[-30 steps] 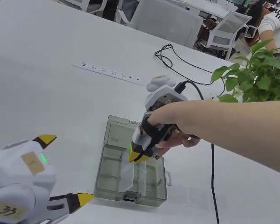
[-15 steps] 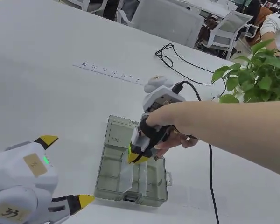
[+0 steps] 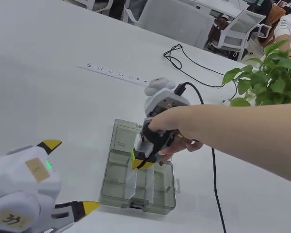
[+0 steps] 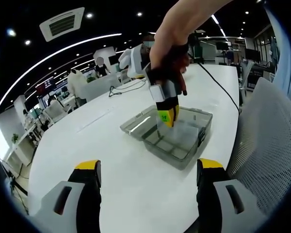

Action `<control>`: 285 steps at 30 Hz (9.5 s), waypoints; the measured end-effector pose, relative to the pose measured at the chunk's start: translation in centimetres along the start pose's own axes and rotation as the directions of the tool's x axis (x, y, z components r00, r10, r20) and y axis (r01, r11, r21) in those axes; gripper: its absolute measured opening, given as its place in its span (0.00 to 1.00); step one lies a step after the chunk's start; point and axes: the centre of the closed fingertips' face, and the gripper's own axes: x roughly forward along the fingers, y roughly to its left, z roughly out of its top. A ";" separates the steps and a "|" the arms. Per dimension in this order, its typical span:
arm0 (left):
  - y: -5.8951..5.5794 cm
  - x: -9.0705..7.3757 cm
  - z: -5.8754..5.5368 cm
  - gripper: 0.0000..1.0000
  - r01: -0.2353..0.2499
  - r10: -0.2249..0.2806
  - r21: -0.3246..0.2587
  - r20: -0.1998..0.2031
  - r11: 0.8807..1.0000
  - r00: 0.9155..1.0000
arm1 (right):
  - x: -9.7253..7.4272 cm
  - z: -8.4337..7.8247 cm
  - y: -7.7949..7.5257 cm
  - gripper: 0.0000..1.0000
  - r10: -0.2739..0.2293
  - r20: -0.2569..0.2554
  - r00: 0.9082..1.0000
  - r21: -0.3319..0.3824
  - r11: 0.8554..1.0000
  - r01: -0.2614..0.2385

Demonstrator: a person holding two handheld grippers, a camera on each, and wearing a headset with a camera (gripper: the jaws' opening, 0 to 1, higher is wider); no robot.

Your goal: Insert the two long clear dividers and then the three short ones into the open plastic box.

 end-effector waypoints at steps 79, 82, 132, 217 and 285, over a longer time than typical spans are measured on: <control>-0.5 0.2 -0.5 0.82 0.014 -0.013 0.026 -0.036 1.000 0.999 | -4.0 0.1 2.8 0.77 0.411 0.270 0.871 -0.199 0.908 -0.368; -0.6 0.2 -0.6 0.82 0.016 -0.015 0.029 -0.040 0.999 0.999 | -4.6 -0.3 2.1 0.79 0.427 0.292 0.856 -0.205 0.902 -0.380; -1.0 0.2 -0.4 0.83 0.079 -0.079 -0.179 0.002 0.981 0.997 | -7.1 -6.5 -10.5 0.95 0.444 0.673 0.591 -0.554 0.832 0.006; -1.5 0.3 0.0 0.86 0.141 -0.136 -0.260 0.038 0.955 0.990 | 1.7 -5.7 -14.6 0.44 0.092 0.193 0.977 -0.963 0.207 0.171; -2.6 3.2 2.7 0.82 0.228 -0.215 -0.287 0.076 0.930 0.974 | -3.7 -4.5 -12.5 0.33 0.145 0.383 0.912 -0.905 0.258 0.339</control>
